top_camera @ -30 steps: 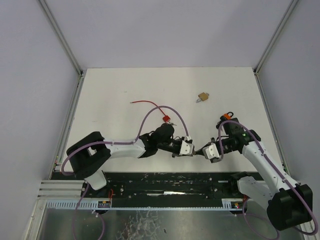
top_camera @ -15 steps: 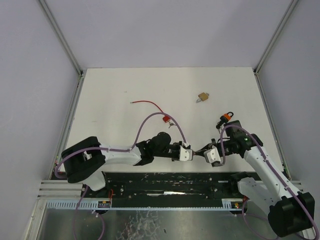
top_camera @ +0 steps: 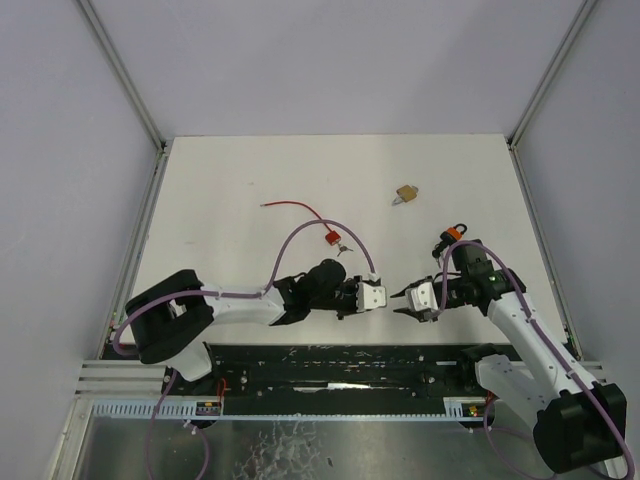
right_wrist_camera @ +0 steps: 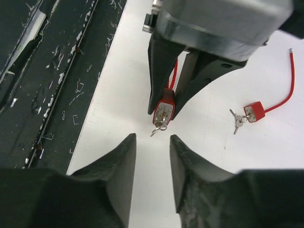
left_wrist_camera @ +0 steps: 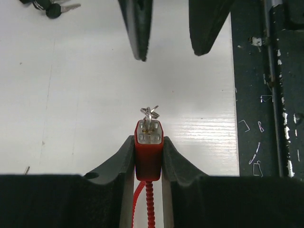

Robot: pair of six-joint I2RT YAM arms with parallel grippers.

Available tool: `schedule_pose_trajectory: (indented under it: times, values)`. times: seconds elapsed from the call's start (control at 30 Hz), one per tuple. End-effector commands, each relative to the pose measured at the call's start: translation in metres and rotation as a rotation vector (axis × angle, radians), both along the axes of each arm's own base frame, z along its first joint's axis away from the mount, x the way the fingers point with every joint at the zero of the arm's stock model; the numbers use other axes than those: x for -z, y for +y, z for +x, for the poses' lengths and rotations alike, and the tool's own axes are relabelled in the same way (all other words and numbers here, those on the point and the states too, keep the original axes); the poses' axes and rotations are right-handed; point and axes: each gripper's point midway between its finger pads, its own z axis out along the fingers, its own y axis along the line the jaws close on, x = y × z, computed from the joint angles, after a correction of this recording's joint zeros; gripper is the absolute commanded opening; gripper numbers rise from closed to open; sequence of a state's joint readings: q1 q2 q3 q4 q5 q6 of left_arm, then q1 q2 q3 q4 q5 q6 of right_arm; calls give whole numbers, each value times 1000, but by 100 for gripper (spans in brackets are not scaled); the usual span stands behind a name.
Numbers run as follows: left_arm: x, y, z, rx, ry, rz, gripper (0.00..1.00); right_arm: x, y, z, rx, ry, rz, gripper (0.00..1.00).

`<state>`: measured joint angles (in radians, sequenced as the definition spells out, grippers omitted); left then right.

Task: Lock with the key
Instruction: Lock the lock.

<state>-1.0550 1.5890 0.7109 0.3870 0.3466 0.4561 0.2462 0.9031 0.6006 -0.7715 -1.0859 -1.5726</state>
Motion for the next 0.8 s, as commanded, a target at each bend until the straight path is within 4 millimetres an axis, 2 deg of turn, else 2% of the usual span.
schedule_pose_trajectory:
  times: [0.0,0.23,0.37,0.77]
  values:
    - [3,3,4,-58,-26,22,0,-10,5,-2,26,59,64,46]
    - [-11,-6,-2,-42,-17,-34,0,-1,13,-6,3,128,128,52]
    - [-21,-13,-8,-17,-5,-73,0,4,14,1,26,141,134,50]
    - [-31,-24,-16,20,5,-110,0,14,16,5,60,214,148,41]
